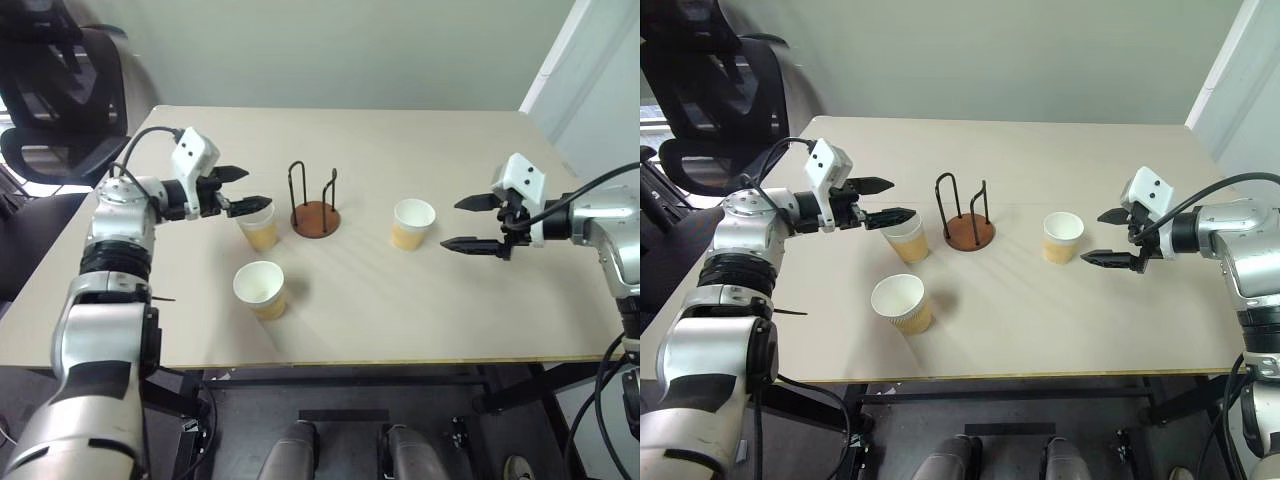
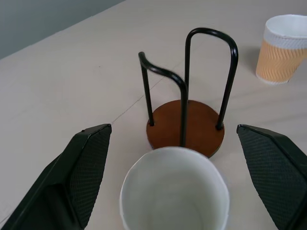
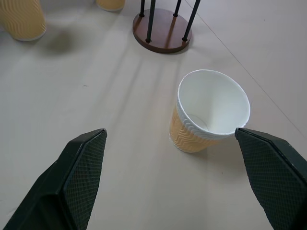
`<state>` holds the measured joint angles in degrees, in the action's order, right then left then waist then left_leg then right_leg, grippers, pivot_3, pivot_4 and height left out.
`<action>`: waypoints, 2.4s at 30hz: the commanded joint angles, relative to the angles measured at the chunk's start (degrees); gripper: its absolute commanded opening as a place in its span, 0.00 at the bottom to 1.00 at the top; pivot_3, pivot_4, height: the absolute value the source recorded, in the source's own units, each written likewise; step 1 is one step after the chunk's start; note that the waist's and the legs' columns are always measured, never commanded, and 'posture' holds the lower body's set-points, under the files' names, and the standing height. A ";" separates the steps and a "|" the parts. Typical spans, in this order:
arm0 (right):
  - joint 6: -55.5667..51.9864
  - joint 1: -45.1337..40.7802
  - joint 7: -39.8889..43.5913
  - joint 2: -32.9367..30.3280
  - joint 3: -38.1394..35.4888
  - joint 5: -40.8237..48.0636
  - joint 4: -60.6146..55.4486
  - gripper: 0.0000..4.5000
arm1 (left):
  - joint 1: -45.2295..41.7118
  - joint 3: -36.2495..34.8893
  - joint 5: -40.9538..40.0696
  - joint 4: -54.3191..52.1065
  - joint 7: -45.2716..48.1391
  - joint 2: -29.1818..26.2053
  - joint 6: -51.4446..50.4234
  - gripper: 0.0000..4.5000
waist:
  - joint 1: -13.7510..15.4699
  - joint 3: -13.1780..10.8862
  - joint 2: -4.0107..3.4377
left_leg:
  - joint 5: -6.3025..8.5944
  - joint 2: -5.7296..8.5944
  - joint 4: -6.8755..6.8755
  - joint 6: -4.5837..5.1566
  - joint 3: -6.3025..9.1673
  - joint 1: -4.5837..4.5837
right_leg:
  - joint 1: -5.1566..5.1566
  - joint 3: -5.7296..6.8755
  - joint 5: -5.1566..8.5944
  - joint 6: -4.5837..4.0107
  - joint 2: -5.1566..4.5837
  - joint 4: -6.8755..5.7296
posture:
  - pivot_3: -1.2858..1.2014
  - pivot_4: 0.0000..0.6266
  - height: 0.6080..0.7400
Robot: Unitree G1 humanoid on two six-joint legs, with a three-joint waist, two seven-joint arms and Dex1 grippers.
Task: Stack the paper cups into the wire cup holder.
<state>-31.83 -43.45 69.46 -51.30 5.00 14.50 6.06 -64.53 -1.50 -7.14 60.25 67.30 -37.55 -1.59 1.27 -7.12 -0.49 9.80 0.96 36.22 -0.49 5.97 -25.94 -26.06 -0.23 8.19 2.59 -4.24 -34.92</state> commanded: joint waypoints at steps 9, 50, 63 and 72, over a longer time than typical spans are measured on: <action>-1.46 -0.05 -0.64 -2.23 -3.57 1.71 -3.84 0.97 | -4.89 -0.22 1.82 3.15 -0.43 2.48 1.25 1.00 | 0.03 0.00 0.00 | -0.02 0.03 0.02 0.04 -0.02 -0.01 | 0.01 -0.01 0.01 0.08 0.00 0.00 | 0.52 0.24 1.00; -3.45 2.03 -3.46 -1.77 -4.33 3.54 -7.27 0.97 | -8.10 -0.62 5.85 11.91 -12.90 12.32 6.36 1.00 | 0.17 0.00 0.01 | -0.17 0.33 0.17 0.33 -0.09 -0.01 | 0.14 -0.23 -0.10 0.56 -0.08 0.01 | 0.52 0.24 1.00; -3.79 3.57 -3.99 -2.22 -5.21 4.18 -8.40 0.97 | -7.51 -0.71 7.42 13.11 -15.80 13.94 6.63 1.00 | 0.26 -0.01 0.02 | -0.19 0.41 0.25 0.40 -0.11 -0.04 | 0.16 -0.30 -0.12 0.71 -0.07 0.00 | 0.52 0.24 1.00; -4.99 5.34 -4.87 -2.73 -6.61 5.25 -10.41 0.97 | -6.69 -0.34 8.33 13.79 -16.70 14.46 6.80 0.63 | 0.29 -0.01 0.02 | -0.19 0.45 0.31 0.45 -0.13 -0.05 | 0.18 -0.37 -0.13 0.79 -0.07 0.00 | 0.52 0.24 1.00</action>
<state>-36.71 -37.97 65.12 -52.86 0.93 18.58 -2.19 -70.58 -1.51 0.78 74.26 50.87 -23.14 3.89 1.56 -7.13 -0.47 9.62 1.42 36.53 -0.04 5.85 -25.99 -25.88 -0.61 8.06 3.39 -4.31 -34.92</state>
